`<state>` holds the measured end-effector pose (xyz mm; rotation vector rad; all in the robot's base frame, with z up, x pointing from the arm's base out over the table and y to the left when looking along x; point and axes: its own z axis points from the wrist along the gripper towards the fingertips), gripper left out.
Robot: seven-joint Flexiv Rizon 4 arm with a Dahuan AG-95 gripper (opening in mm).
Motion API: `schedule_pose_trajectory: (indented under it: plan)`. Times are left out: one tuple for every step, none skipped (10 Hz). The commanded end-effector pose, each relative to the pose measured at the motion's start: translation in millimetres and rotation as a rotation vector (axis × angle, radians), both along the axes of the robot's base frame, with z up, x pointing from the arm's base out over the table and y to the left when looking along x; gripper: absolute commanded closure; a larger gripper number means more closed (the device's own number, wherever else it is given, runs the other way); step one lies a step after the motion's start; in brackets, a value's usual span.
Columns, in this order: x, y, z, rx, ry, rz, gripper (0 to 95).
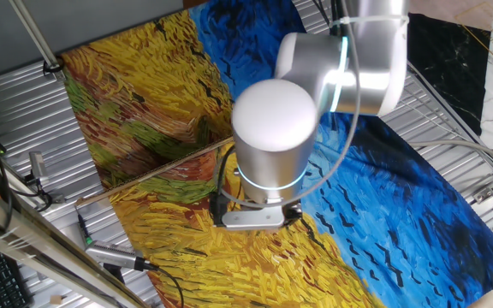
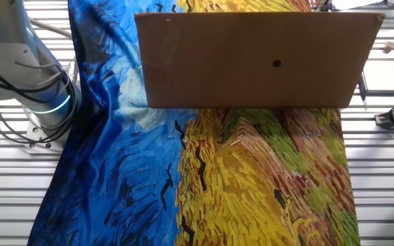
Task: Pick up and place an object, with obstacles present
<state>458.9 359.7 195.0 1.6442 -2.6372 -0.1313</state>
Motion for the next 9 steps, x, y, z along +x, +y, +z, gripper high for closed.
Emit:
schedule_pose_trajectory:
  plan:
    - [-1.2, -0.1, -0.4, -0.008, 0.004, 0.000, 95.0]
    - [-1.2, -0.1, -0.4, -0.012, 0.011, 0.002, 95.0]
    - [-1.2, -0.1, -0.4, -0.013, 0.015, 0.003, 95.0]
    - [-1.2, -0.1, -0.4, -0.015, 0.017, 0.009, 95.0]
    - [-1.2, -0.1, -0.4, -0.030, 0.019, 0.006, 95.0]
    - [-1.2, -0.1, -0.4, -0.035, 0.020, 0.008, 95.0]
    - [-1.2, -0.1, -0.4, -0.041, 0.022, 0.010, 95.0]
    - [-1.2, -0.1, -0.4, -0.049, 0.023, 0.017, 95.0]
    - [-1.2, -0.1, -0.4, -0.056, 0.023, 0.027, 95.0]
